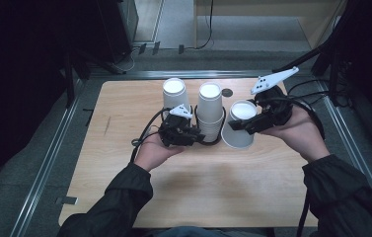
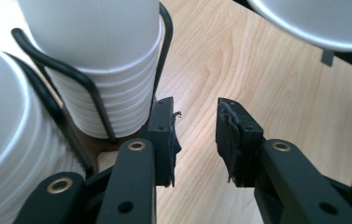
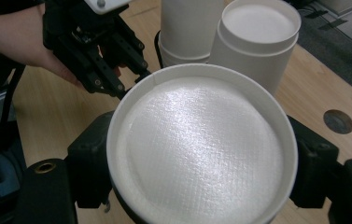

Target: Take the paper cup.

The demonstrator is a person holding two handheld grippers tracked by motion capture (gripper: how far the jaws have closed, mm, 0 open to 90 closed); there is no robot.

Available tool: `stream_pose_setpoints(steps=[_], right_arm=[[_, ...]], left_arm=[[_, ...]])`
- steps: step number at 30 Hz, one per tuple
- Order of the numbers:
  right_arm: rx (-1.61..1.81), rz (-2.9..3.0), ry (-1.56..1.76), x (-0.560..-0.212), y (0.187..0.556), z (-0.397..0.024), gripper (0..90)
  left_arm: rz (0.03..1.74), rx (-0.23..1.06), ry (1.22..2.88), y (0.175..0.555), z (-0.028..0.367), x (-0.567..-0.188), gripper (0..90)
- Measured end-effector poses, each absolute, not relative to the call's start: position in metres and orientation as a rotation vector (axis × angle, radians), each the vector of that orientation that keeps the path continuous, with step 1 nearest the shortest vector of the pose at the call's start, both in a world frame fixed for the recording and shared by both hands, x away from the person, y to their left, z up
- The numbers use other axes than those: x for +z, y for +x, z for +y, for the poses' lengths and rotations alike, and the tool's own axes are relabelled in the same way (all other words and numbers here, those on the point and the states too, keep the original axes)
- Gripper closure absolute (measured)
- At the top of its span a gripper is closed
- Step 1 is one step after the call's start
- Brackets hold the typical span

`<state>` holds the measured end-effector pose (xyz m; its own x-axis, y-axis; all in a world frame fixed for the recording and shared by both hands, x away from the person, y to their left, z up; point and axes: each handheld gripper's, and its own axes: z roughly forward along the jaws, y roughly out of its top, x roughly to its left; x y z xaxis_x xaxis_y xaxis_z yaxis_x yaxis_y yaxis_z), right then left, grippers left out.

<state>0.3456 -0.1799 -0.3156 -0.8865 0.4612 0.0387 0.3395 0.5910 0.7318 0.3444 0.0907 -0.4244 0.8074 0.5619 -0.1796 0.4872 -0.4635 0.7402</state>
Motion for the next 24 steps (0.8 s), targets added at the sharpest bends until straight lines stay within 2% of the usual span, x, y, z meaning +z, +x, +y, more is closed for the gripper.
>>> stream_pose_setpoints(steps=[9,13,14,20,24], right_arm=[[1.191,2.682,0.640,-0.343,0.339,-0.179,24.1],[1.195,2.699,0.649,-0.357,0.338,-0.178,24.1],[1.202,2.702,0.646,-0.363,0.337,-0.177,24.1],[1.230,2.699,0.632,-0.382,0.333,-0.176,24.1],[1.214,2.719,0.622,-0.403,0.329,-0.173,24.0]], left_arm=[[0.712,0.091,2.174,0.336,0.104,-0.435,59.2],[0.688,0.050,2.161,0.334,0.109,-0.438,54.5],[0.684,0.005,2.133,0.333,0.112,-0.440,51.7],[0.636,-0.008,2.122,0.327,0.114,-0.442,42.7],[0.597,0.029,2.155,0.323,0.115,-0.444,39.1]])
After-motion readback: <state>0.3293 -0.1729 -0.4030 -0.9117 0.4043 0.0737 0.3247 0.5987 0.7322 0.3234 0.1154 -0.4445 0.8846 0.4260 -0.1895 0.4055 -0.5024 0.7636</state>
